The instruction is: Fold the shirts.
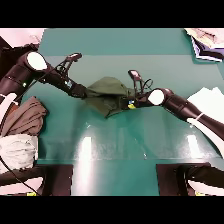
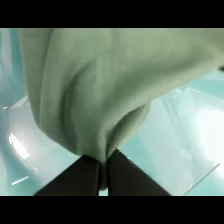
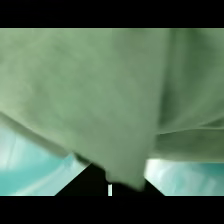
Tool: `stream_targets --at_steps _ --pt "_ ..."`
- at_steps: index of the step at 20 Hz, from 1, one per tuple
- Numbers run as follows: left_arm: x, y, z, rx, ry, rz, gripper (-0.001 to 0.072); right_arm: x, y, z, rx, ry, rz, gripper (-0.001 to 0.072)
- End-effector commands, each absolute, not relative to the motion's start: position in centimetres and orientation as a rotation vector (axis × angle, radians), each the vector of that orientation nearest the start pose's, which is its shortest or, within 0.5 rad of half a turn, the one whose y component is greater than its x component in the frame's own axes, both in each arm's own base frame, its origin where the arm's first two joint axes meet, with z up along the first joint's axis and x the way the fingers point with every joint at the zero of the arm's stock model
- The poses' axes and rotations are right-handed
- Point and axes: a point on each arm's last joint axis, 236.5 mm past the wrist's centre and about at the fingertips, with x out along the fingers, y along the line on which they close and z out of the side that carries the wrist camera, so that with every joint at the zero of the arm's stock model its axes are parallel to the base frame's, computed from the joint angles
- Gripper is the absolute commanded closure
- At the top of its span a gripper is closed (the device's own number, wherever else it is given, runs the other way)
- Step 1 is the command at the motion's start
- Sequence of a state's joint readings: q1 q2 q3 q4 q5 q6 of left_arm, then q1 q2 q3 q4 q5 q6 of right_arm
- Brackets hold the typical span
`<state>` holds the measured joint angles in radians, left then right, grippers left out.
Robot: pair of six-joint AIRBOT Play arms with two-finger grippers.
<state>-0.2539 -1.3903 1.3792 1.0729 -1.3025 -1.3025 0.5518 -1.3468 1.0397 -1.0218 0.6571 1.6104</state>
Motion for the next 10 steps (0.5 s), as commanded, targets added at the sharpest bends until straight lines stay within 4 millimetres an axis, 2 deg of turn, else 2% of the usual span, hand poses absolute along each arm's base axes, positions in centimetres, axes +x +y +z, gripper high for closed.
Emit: stream_targets --at_steps 1,3,5,7,9,10 --pt "37.3 -20.1 8.2 0.016 1.216 -0.699 0.0679 38.0 28.8 4.8 0.382 0.938 0.543 0.07" --pt "38.6 -19.0 12.3 0.091 1.112 -0.665 0.0679 38.3 26.7 9.8 0.413 0.831 0.544 0.07" --pt "39.2 -18.1 18.3 0.152 0.969 -0.642 0.0679 37.8 24.5 15.9 0.408 0.708 0.566 0.07" --pt "38.2 -17.8 25.4 0.218 0.797 -0.666 0.0679 36.1 22.5 22.2 0.382 0.598 0.599 0.07" --pt "35.7 -17.4 31.9 0.238 0.653 -0.673 0.0679 33.6 21.0 27.6 0.345 0.525 0.636 0.07" --pt "34.0 -17.2 34.5 0.247 0.598 -0.681 0.0678 32.3 20.5 29.5 0.33 0.504 0.65 0.07"
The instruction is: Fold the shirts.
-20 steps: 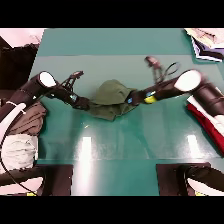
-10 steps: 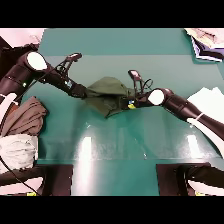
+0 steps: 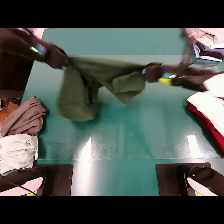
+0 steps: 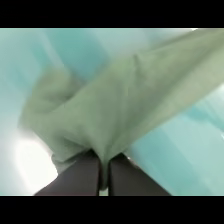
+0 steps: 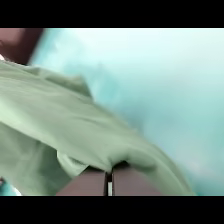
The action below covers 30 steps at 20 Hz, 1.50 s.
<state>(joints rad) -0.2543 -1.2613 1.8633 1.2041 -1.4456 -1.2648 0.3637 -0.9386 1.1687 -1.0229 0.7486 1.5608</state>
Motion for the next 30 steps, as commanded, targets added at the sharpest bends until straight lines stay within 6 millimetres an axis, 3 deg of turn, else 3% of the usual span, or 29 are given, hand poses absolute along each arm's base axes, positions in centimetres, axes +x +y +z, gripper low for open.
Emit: stream_targets --at_steps 1,3,5,8,11,16,19,20,21,22,24,25,26,27,30 --pt "32.4 -17.0 36.7 0.256 0.548 -0.689 0.0679 30.9 20.0 31.1 0.312 0.493 0.663 0.07" --pt "29.2 -17.2 39.8 0.249 0.457 -0.724 0.0679 28.6 19.2 32.7 0.272 0.517 0.683 0.07" --pt "26.9 -17.8 41.2 0.236 0.415 -0.774 0.0679 27.3 18.8 32.3 0.256 0.603 0.685 0.07" --pt "27.1 -18.1 39.3 0.233 0.473 -0.789 0.0679 26.7 19.0 28.6 0.248 0.811 0.685 0.07" --pt "30.2 -18.9 32.4 0.21 0.678 -0.811 0.0679 27.6 19.5 23.1 0.237 1.046 0.676 0.07" --pt "36.2 -20.6 15.4 0.129 1.106 -0.827 0.0678 31.6 20.2 14.3 0.253 1.214 0.635 0.07" --pt "41.0 -21.4 7.3 0.07 1.209 -0.764 0.0676 33.8 20.5 10.0 0.275 1.262 0.599 0.07" --pt "42.0 -21.5 5.6 0.047 1.227 -0.738 0.0586 34.4 20.6 9.2 0.28 1.27 0.59 0.07" --pt "42.5 -21.4 4.5 0.023 1.248 -0.707 0.0307 34.9 20.6 8.7 0.28 1.276 0.584 0.07" --pt "42.7 -21.0 4.2 0.029 1.259 -0.685 0.0191 35.4 20.4 8.3 0.266 1.279 0.573 0.07" --pt "42.6 -19.1 4.8 0.054 1.28 -0.658 0.0192 36.5 19.4 8.3 0.21 1.265 0.539 0.07" --pt "42.5 -17.6 5.5 0.053 1.3 -0.641 0.0196 37.0 18.8 8.8 0.184 1.247 0.521 0.07" --pt "42.4 -15.9 6.5 0.032 1.302 -0.609 0.0306 37.5 18.2 9.4 0.168 1.231 0.507 0.07" --pt "42.7 -14.4 7.4 0.009 1.284 -0.579 0.034 37.8 17.7 10.2 0.173 1.22 0.502 0.07" --pt "40.9 -11.2 9.4 -0.045 1.257 -0.522 0.0339 38.6 15.6 11.6 0.194 1.201 0.467 0.07"
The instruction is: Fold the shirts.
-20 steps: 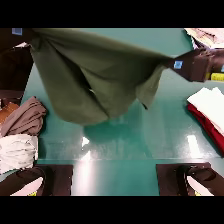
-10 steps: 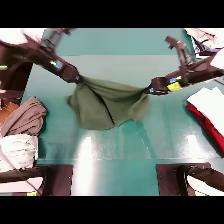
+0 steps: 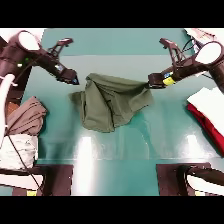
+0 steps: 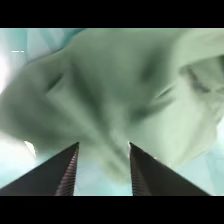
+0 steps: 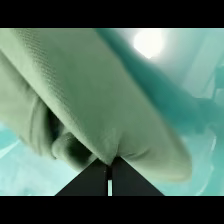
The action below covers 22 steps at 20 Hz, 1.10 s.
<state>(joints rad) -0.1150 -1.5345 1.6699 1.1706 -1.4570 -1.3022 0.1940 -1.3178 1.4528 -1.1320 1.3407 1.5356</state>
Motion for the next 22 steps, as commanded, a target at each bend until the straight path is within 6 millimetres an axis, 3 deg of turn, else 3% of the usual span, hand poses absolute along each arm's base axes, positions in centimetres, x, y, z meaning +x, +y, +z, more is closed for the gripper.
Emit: stream_targets --at_steps 1,4,9,11,15,22 --pt "39.4 -11.2 9.3 -0.066 1.264 -0.525 0.0339 38.7 15.0 11.7 0.203 1.202 0.454 0.07" --pt "34.7 -12.3 5.9 -0.177 1.267 -0.519 0.0339 39.0 13.9 11.3 0.22 1.21 0.429 0.07" --pt "28.1 -18.3 0.8 -0.68 1.232 -0.598 0.0339 39.2 13.8 11.4 0.215 1.196 0.433 0.0699" --pt "26.4 -19.2 -1.4 -0.801 1.248 -0.596 0.0339 39.2 13.9 11.4 0.215 1.196 0.433 0.07" --pt "25.0 -18.3 -5.2 -0.85 1.276 -0.491 0.0339 39.2 14.1 11.4 0.211 1.194 0.439 0.07" --pt "26.4 -20.1 -6.5 -0.745 1.19 -0.425 0.0338 39.2 14.2 11.4 0.213 1.195 0.44 0.0699"
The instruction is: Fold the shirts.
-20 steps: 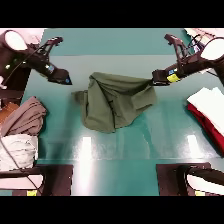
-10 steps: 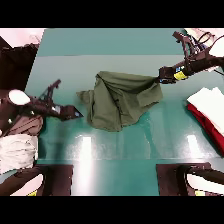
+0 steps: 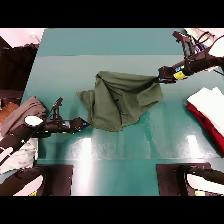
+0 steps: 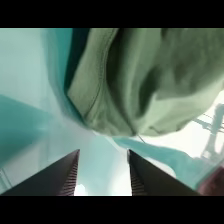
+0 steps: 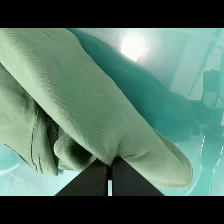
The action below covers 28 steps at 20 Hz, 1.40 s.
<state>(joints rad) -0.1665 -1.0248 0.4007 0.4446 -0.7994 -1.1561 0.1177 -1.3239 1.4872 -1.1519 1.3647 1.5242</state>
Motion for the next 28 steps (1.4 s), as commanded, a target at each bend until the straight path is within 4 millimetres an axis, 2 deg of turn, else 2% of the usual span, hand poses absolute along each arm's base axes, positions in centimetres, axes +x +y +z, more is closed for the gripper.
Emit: stream_targets --at_steps 1,5,9,13,14,15,17,18,19,20,22,24,25,26,28 --pt "26.5 -20.2 -6.6 -0.74 1.184 -0.419 0.0339 39.0 14.2 11.4 0.212 1.201 0.442 0.07" --pt "27.2 -20.8 -6.4 -0.741 1.142 -0.398 0.0339 39.0 14.3 11.4 0.217 1.2 0.446 0.07" --pt "26.9 -21.7 -7.7 -0.77 1.206 -0.392 0.0339 38.6 14.3 11.3 0.214 1.219 0.45 0.07" --pt "29.1 -22.8 -7.4 -0.772 1.213 -0.411 0.0345 38.0 14.3 11.1 0.209 1.245 0.455 0.07" --pt "29.6 -23.0 -6.9 -0.773 1.201 -0.418 0.0464 38.0 14.3 11.1 0.209 1.243 0.455 0.0699" --pt "30.1 -23.1 -6.4 -0.77 1.187 -0.425 0.0637 37.9 14.3 11.2 0.208 1.241 0.455 0.07" --pt "30.6 -23.3 -5.9 -0.771 1.173 -0.431 0.065 37.9 14.2 11.8 0.207 1.224 0.455 0.0699" --pt "30.7 -23.4 -5.6 -0.77 1.169 -0.439 0.0679 37.8 14.1 12.1 0.203 1.214 0.453 0.07" --pt "30.9 -23.7 -4.8 -0.771 1.164 -0.466 0.0678 37.7 13.8 12.7 0.203 1.197 0.449 0.07" --pt "31.4 -23.9 -3.4 -0.757 1.137 -0.508 0.0679 37.6 13.5 13.5 0.205 1.174 0.443 0.07" --pt "33.2 -24.1 1.9 -0.736 1.044 -0.617 0.0679 37.6 12.1 15.9 0.215 1.095 0.415 0.07" --pt "35.1 -23.2 9.8 -0.679 0.894 -0.724 0.0679 37.5 10.3 19.3 0.23 0.974 0.376 0.07" --pt "35.5 -22.5 14.5 -0.63 0.802 -0.773 0.0678 37.3 9.4 21.5 0.235 0.901 0.355 0.07" --pt "35.4 -21.9 19.0 -0.569 0.715 -0.813 0.0679 37.0 8.7 23.7 0.234 0.834 0.34 0.07" --pt "33.9 -20.7 28.2 -0.416 0.539 -0.878 0.0679 35.9 7.7 29.0 0.214 0.686 0.323 0.07"
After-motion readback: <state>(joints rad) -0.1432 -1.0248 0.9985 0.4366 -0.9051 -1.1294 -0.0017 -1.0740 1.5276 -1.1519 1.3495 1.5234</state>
